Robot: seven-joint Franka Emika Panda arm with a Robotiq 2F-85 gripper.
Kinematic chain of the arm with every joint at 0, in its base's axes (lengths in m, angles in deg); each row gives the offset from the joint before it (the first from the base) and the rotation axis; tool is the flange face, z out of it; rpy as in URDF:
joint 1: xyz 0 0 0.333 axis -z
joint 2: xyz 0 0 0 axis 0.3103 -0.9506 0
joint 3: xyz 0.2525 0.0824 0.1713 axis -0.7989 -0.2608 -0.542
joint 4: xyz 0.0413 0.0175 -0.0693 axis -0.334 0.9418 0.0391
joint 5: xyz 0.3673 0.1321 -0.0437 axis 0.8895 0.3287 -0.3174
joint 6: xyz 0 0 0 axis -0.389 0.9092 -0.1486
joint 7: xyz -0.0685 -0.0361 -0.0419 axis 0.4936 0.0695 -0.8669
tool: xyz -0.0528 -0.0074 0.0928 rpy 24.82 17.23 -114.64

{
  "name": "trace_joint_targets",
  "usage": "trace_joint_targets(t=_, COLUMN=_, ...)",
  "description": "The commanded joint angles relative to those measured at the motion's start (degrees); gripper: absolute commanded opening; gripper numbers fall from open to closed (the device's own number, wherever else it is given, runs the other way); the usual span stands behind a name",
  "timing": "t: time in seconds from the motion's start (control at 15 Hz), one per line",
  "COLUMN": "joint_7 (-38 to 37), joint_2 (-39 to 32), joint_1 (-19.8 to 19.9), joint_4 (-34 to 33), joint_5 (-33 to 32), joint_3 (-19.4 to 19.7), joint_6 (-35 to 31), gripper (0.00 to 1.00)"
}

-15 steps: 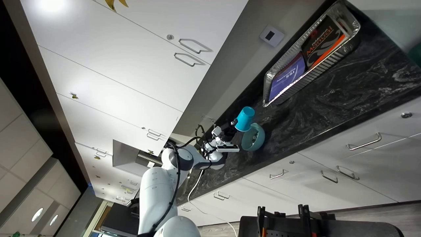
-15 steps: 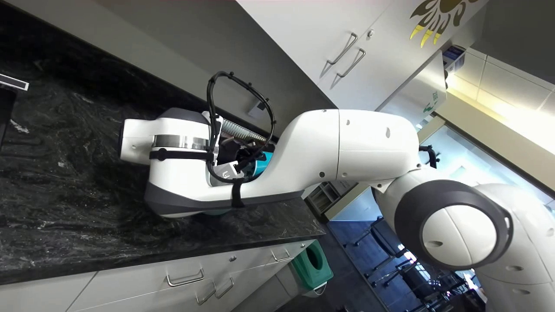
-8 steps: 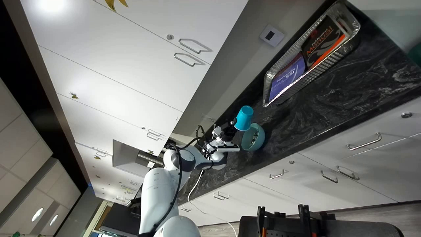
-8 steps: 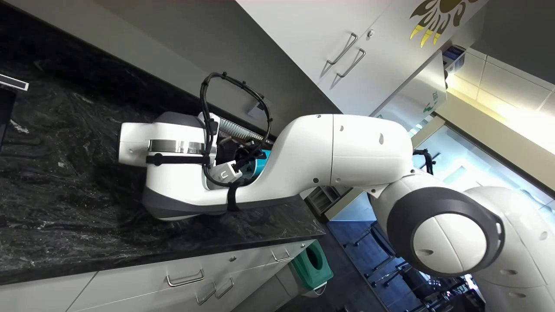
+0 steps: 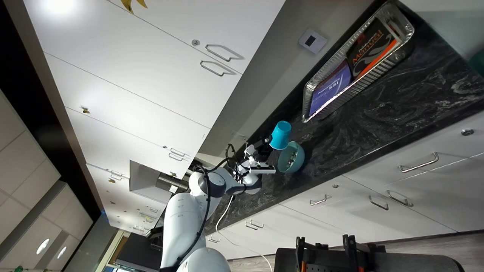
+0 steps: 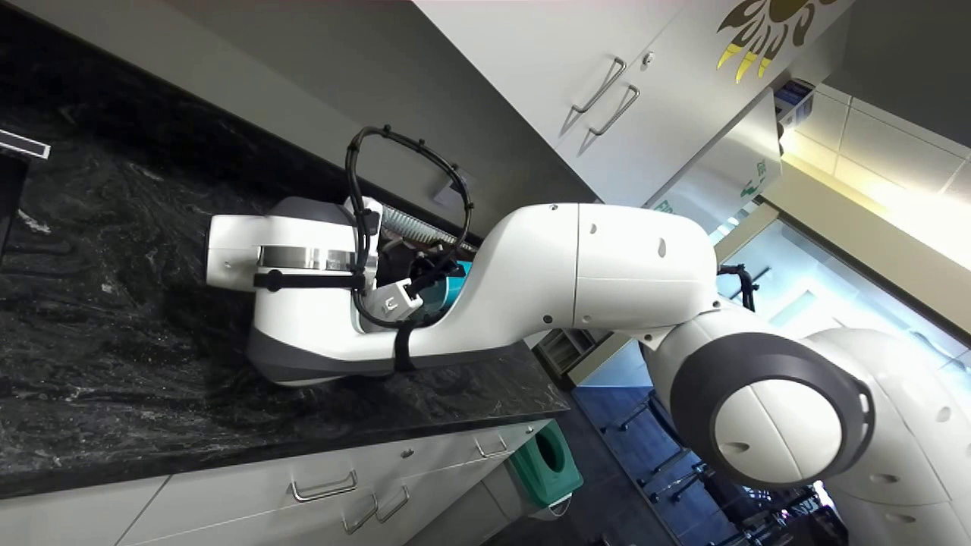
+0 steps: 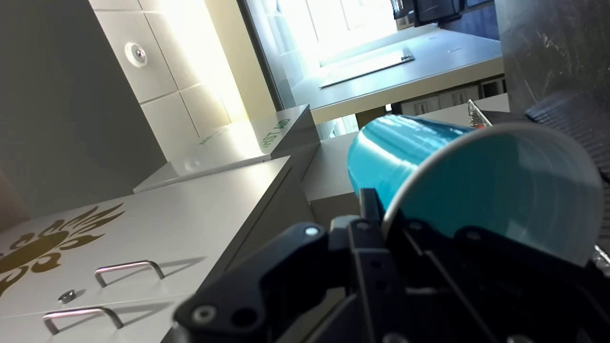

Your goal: Pour the candy out of the light blue cup and into the green bowl

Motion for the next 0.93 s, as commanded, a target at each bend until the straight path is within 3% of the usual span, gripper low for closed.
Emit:
trace_joint_targets(t=0.0, joint_7=2.49, joint_2=-0.19, joint_1=0.67, joint_4=-1.75, joint_5=0.71, joint_3=-0.38, joint_6=0.0, gripper=0.01)
trace_joint_targets(t=0.4, joint_7=1.32, joint_2=4.07, joint_1=5.47, joint_4=0.9, joint_5=5.92, joint_3=-4.22, joint_6=-6.18, gripper=0.01)
trace_joint_targets(t=0.87, joint_7=-2.88, joint_2=15.79, joint_1=14.16, joint_4=9.71, joint_5=14.37, joint_3=-11.09, joint_6=-15.92, gripper=0.01)
